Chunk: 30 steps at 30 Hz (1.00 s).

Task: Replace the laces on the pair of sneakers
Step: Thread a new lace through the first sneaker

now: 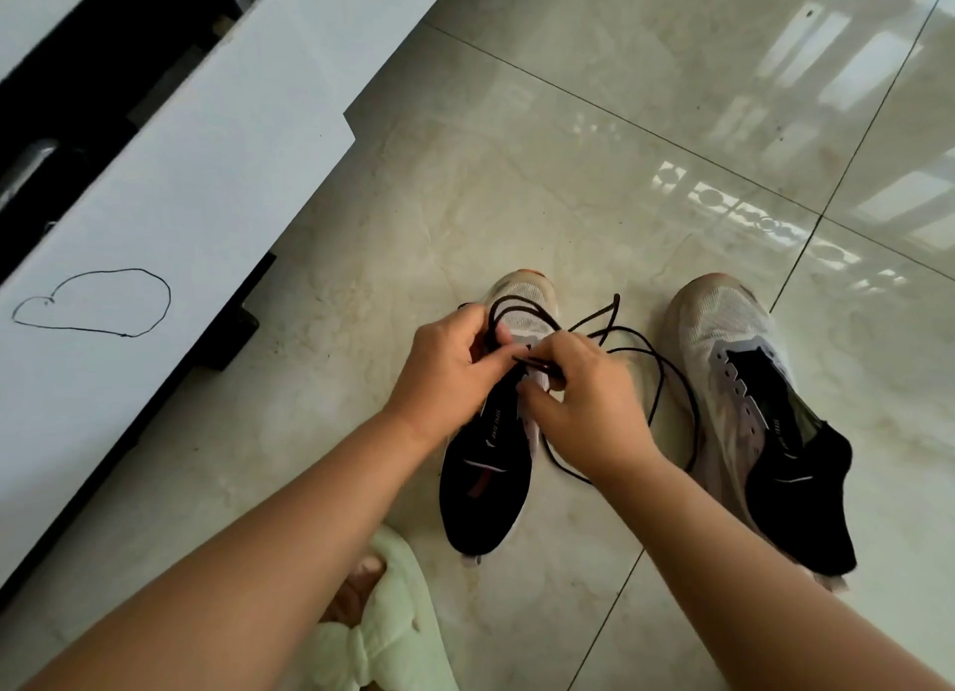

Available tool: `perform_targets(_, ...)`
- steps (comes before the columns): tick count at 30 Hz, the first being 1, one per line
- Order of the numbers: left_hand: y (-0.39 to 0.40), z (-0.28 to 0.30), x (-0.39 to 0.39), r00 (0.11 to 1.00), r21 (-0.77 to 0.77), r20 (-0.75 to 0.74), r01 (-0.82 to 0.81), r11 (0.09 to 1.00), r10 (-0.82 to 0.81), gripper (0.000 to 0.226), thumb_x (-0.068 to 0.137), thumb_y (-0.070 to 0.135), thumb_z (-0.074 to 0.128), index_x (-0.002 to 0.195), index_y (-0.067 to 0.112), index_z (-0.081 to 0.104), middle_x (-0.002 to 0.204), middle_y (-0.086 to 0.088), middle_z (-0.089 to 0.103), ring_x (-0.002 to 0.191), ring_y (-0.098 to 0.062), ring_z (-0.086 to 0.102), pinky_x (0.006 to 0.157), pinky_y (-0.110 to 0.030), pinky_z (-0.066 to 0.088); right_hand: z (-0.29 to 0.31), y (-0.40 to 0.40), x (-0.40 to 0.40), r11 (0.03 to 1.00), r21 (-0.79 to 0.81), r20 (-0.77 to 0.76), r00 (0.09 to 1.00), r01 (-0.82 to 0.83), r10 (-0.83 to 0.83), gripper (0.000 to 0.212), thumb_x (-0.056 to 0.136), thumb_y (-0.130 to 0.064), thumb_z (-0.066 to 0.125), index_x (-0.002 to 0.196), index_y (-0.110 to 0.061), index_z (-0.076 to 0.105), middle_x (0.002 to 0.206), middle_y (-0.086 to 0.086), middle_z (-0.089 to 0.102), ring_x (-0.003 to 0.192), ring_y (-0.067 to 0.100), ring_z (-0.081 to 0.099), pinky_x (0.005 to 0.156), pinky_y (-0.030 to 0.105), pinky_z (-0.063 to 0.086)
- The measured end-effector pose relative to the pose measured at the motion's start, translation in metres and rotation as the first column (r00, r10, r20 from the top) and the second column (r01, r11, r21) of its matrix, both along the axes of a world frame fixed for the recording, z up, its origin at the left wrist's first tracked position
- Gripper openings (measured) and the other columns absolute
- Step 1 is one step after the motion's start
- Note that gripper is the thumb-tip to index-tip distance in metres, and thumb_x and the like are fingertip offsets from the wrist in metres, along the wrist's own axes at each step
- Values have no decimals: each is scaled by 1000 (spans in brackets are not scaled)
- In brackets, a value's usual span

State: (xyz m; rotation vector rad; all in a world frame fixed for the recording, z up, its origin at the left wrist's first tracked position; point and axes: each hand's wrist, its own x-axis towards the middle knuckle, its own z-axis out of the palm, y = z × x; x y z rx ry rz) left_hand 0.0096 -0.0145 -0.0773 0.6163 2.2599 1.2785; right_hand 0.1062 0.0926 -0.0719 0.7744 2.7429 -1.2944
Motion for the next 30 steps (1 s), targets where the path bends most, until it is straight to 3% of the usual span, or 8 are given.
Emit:
perform_targets(3, -4, 1, 2, 998, 24, 68, 9, 1000, -11, 26, 76, 7, 74, 71, 28, 59, 66, 11, 62, 60, 2, 56, 62, -14, 46, -8, -4, -10, 987, -161, -44, 998, 29, -37, 35, 78, -7, 62, 111, -20, 66, 93, -8, 65, 87, 10, 59, 73, 22, 47)
perform_targets(8, -9, -6, 2, 984, 32, 169, 55, 998, -59, 35, 69, 11, 74, 92, 28, 55, 82, 4, 55, 64, -2, 48, 66, -14, 43, -18, -1, -19, 972, -232, -125, 989, 46, -77, 25, 77, 2, 66, 91, -15, 76, 63, -16, 52, 63, -3, 54, 61, 8, 39)
perform_targets(11, -12, -15, 4, 961, -93, 241, 165, 982, -138, 59, 63, 23, 81, 108, 31, 44, 105, 4, 47, 84, 1, 48, 78, -9, 40, -20, 4, -21, 986, -166, -131, 991, -5, -17, 9, 80, -5, 68, 85, -8, 75, 68, -1, 56, 64, 9, 56, 61, 21, 44)
perform_targets(13, -9, -16, 6, 977, -204, 184, 147, 968, -109, 57, 57, 38, 78, 98, 44, 39, 101, 15, 43, 85, 5, 49, 71, -4, 38, -18, 6, -22, 992, -119, -153, 988, -48, 30, 8, 80, -3, 68, 73, -1, 71, 66, 6, 54, 60, 18, 54, 58, 30, 44)
perform_targets(16, 0, -17, 8, 996, -311, 28, 94, 946, -90, 38, 67, 33, 65, 94, 37, 39, 96, 10, 46, 81, -8, 55, 64, -20, 43, -10, 3, -20, 993, -38, -256, 962, -108, 95, 21, 79, 3, 66, 59, -1, 61, 62, -2, 46, 55, 15, 48, 53, 27, 40)
perform_targets(20, 8, -16, 9, 991, -281, 34, 132, 951, -127, 25, 72, 34, 48, 95, 28, 42, 98, -2, 53, 84, -22, 56, 70, -36, 49, 2, -2, -15, 996, -34, -361, 931, -78, 61, 26, 80, -3, 62, 56, 1, 57, 59, 0, 47, 51, 13, 48, 50, 16, 38)
perform_targets(27, 3, -26, 4, 987, -231, 113, 137, 963, -114, 39, 71, 24, 65, 101, 36, 42, 104, 0, 51, 89, -13, 53, 73, -23, 43, 32, 2, 2, 994, -94, -444, 896, -52, 5, 23, 82, -8, 63, 70, 11, 68, 68, 17, 65, 63, 26, 64, 57, 32, 48)
perform_targets(30, 3, -25, 3, 985, -210, 165, 90, 974, -55, 45, 59, 38, 67, 98, 40, 46, 97, 8, 49, 82, -7, 53, 72, -21, 43, 49, 5, 11, 982, -184, -477, 877, -29, -64, 11, 81, -5, 65, 83, 1, 74, 81, 5, 71, 78, 10, 68, 66, 20, 53)
